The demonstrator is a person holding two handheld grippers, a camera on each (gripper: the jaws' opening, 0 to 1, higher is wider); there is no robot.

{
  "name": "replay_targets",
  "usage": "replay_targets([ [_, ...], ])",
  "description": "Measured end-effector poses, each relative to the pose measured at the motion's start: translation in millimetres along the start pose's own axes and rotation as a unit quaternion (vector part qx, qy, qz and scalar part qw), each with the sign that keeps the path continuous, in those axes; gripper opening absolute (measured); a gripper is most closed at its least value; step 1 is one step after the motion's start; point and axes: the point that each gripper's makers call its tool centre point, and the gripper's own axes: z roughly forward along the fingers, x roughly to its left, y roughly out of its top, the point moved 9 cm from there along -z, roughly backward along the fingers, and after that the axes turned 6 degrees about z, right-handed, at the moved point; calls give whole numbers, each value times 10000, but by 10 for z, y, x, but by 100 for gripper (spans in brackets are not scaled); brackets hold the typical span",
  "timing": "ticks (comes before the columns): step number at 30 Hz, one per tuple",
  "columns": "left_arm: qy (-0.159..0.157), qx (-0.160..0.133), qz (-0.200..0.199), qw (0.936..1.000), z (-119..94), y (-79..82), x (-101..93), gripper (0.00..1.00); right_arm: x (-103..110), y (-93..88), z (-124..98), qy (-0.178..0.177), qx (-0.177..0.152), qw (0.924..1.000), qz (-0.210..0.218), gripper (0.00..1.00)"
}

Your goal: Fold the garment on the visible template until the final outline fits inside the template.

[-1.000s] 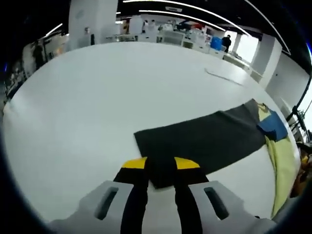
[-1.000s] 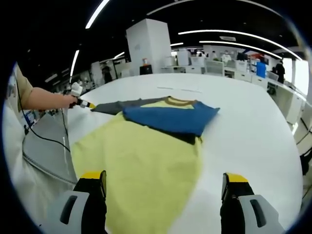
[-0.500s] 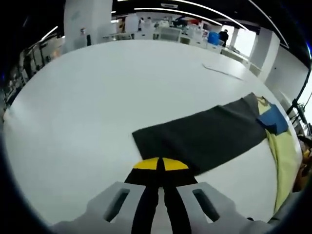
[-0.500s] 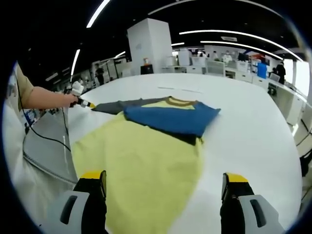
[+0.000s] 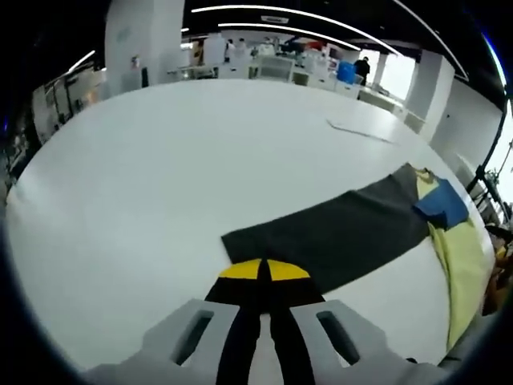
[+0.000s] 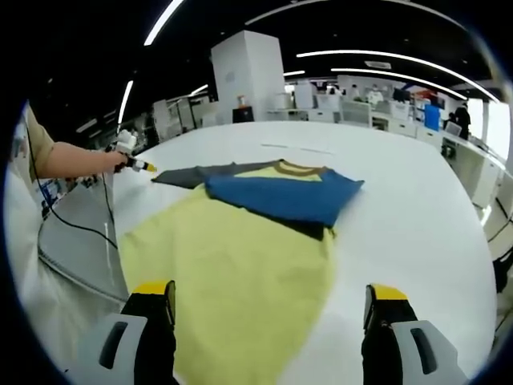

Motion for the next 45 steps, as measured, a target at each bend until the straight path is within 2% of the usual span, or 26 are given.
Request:
replay_targets([
  [7, 29, -32, 43, 10000, -39, 1, -26, 0, 8, -16, -8, 25, -2, 10000, 1, 97],
  [14, 96, 213, -129, 9996, 24, -164, -46, 0, -8, -59, -52, 11, 27, 10000, 13, 97],
  [19, 398, 386, -69, 9984, 67, -219, -48, 22, -29, -87, -102, -34, 42, 10000, 37, 97],
  [23, 424, 464, -111, 9980, 78, -226, -44, 19, -45, -101, -131, -63, 43, 10000, 41, 97],
  [27, 451, 596, -177, 9970, 96, -271, -42, 20, -55, -121, -151, -80, 46, 9999, 55, 97],
  [28, 496, 464, -203, 9975, 113, -256, -37, 20, -58, -125, -156, -84, 48, 9999, 53, 97],
  [32, 520, 524, -93, 9972, 112, -268, -54, 19, -59, -149, -171, -91, 66, 9999, 57, 97],
  [34, 492, 535, -44, 9973, 113, -270, -71, 12, -57, -157, -172, -81, 66, 9999, 72, 97],
  [36, 267, 464, -162, 9984, 130, -267, -129, 3, -58, -164, -169, -77, 80, 9999, 63, 97],
  [38, 355, 513, -66, 9980, 115, -268, -119, 2, -57, -166, -168, -71, 91, 9999, 62, 97],
  [45, 258, 539, 23, 9982, 88, -203, -108, 0, -59, -135, -162, -63, 64, 9999, 47, 97],
])
